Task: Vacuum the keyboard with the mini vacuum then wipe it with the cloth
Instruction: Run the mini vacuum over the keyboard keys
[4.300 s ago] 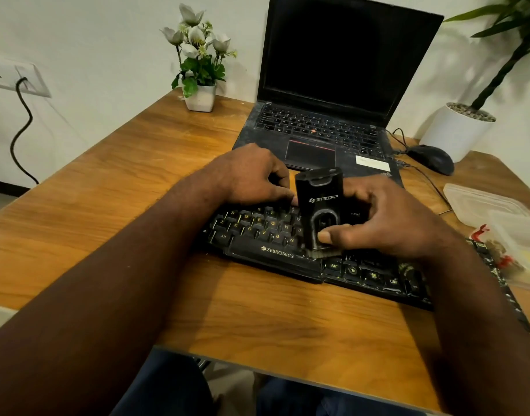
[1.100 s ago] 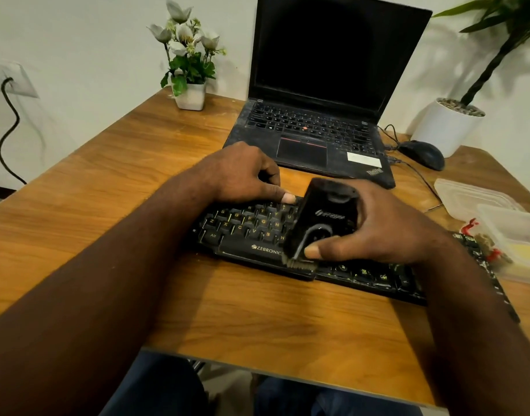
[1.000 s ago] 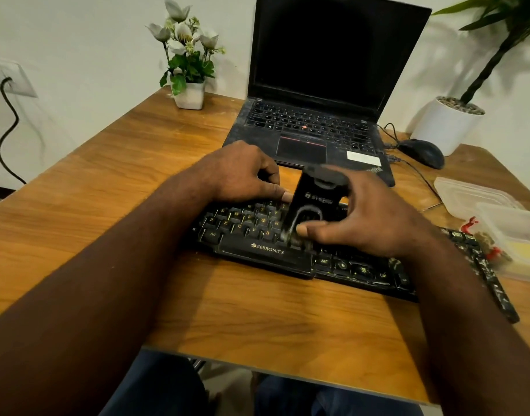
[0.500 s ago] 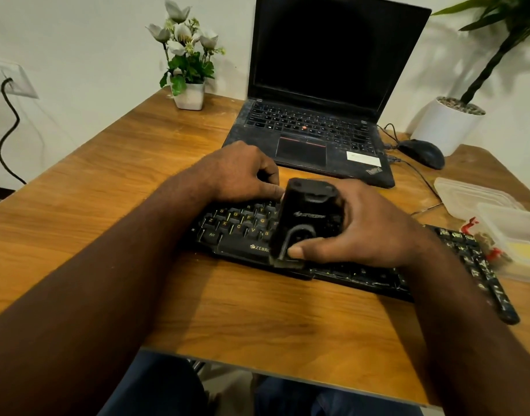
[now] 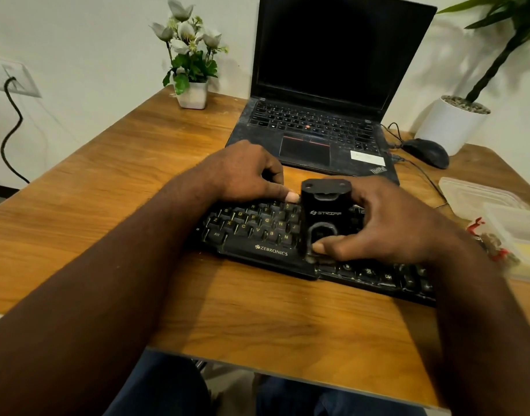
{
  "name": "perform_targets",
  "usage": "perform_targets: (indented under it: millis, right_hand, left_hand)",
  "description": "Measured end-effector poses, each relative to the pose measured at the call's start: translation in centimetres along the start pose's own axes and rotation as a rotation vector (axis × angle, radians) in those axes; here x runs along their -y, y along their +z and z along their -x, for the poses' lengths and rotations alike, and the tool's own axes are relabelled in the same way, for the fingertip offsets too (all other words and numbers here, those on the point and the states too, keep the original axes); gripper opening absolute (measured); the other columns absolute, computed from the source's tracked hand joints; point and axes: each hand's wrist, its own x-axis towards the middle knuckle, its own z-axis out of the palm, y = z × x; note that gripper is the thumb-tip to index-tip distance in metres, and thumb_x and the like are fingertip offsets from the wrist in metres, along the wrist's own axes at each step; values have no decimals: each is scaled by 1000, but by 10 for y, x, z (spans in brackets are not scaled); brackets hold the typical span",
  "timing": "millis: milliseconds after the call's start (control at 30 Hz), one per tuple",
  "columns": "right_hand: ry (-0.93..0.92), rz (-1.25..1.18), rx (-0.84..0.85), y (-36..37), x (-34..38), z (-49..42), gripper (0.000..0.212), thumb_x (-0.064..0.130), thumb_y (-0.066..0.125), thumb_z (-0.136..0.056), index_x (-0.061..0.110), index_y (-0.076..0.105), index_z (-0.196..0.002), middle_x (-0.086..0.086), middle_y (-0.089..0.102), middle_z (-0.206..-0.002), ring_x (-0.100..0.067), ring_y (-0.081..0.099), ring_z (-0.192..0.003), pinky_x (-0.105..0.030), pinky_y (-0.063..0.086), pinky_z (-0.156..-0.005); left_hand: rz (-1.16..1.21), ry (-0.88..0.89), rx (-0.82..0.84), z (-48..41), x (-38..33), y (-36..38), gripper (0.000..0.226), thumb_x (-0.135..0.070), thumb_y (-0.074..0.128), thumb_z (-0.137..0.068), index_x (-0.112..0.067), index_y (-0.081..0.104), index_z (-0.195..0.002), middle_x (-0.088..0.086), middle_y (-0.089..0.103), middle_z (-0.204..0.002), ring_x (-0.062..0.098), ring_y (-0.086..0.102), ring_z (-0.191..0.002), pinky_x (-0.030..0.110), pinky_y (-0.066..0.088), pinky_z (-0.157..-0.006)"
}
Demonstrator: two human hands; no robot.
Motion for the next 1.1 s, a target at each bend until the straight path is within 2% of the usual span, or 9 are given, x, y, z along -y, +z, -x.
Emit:
perform_targets:
  millis: [167,300,367,433,600,733,867,1000,1100]
  right_hand:
    - [-238,182,-132,26,8,-18,37,35,87,-75,44,58,-96,17,66,-93,-10,67,-89,-26,54,-71]
    - [-101,34,-78,9,0,-5,40,23,91,-72,36,66,-100,13,71,-99,-8,70,-96,-22,56,-76]
    - [14,29,-44,-8,-5,12,44,25,92,-72,42,67,-103,18,73,-103,-2,70,-98,-20,56,-78]
    - [106,41,-45,-17,-6,24,49,23,92,-69,39,67,-108,18,74,-104,-2,71,-95,-27,56,-81]
    - [63,97,-68,7,13,13,46,21,91,-71,39,67,-105,22,72,-101,1,69,-95,-20,58,-75]
    - [-43,187,-206,40,28,-18,38,37,88,-71,32,67,-102,9,73,-95,-10,69,-89,-45,58,-77]
    - [-166,272,-296,70,46,-44,37,37,88,-72,43,54,-86,19,61,-84,-1,58,-80,-23,45,-67]
    - [-134,367,-258,59,44,-30,34,37,87,-73,35,58,-91,17,59,-86,-3,54,-77,-23,42,-63]
    - [-21,376,-210,30,29,6,36,41,87,-70,35,59,-92,14,63,-88,-5,57,-79,-32,48,-64]
  left_hand:
    - [-4,36,-31,-3,5,0,16,-46,74,-90,-31,77,-87,-17,72,-83,2,65,-75,33,55,-75]
    - [6,15,-21,-1,4,2,36,-62,67,-82,-28,77,-88,-12,73,-82,2,66,-74,31,53,-73]
    - [3,11,-2,-2,2,3,40,-69,68,-81,-30,75,-85,-12,73,-81,4,67,-77,30,53,-73]
    - [-7,10,4,-2,3,2,42,-71,68,-81,-30,74,-84,-13,72,-79,4,67,-78,30,52,-74]
    - [-9,10,-7,0,1,0,35,-64,70,-83,-29,75,-85,-12,73,-80,5,67,-77,34,56,-75]
    - [-31,12,-23,-2,4,-1,9,-34,70,-92,-30,78,-95,-14,73,-84,9,69,-79,41,61,-82]
    - [-178,-17,57,-11,4,-5,24,-17,60,-97,-25,75,-112,1,76,-104,19,67,-91,45,59,-91]
    - [-99,9,4,-7,5,-3,11,-40,67,-89,-30,73,-90,-16,67,-78,9,65,-77,38,58,-82]
    - [-53,25,-40,-2,5,0,33,-62,71,-86,-29,75,-85,-16,69,-77,5,65,-77,31,53,-72]
